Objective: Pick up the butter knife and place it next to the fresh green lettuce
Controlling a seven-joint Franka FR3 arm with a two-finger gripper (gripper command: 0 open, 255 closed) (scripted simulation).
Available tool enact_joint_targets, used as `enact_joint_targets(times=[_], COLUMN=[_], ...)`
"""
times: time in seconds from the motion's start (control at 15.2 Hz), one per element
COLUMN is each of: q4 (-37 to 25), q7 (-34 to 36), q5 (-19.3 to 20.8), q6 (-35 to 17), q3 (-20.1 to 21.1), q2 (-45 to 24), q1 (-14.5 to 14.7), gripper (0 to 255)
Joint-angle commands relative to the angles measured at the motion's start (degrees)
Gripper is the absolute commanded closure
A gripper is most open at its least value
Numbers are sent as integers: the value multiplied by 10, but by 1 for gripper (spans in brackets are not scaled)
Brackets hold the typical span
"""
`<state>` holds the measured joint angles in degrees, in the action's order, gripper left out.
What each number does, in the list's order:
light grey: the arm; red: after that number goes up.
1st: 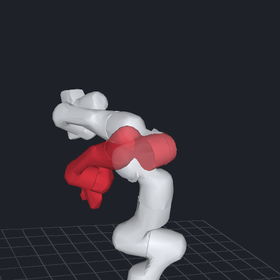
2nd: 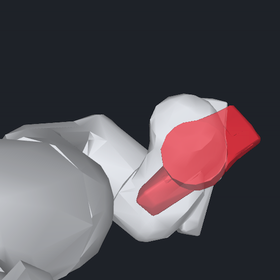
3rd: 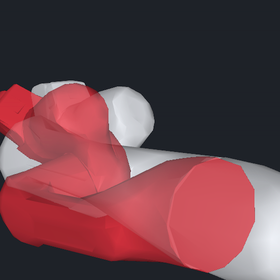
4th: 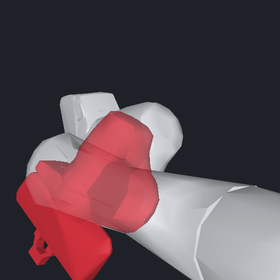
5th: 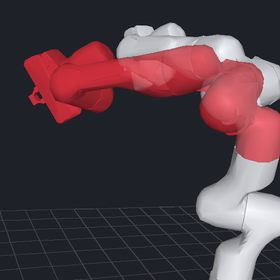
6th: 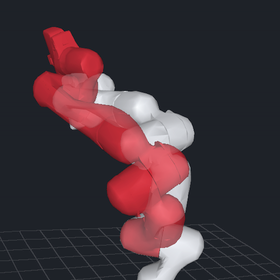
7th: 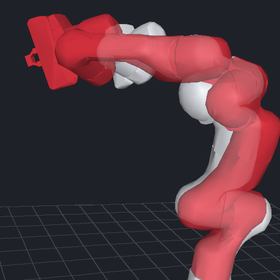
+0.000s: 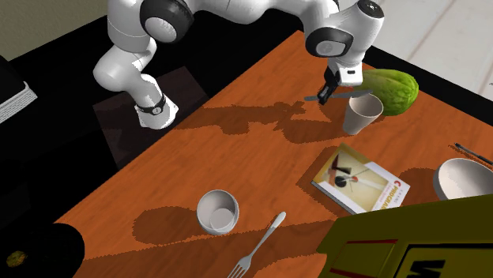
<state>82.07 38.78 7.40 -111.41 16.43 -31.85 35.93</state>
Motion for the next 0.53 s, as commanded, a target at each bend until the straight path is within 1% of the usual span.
enact_joint_targets(times=[0.0,0.13,0.2,0.26,0.46], q4=[2,2,9,18,16], q7=[0,0,1,1,3], q5=[0,0,-1,-2,-1], q6=[2,2,0,-4,-4], q3=[0,0,1,1,1], q2=[-6,-6,-1,3,2], q1=[1,1,1,0,1], gripper=[255,255,0,0,0])
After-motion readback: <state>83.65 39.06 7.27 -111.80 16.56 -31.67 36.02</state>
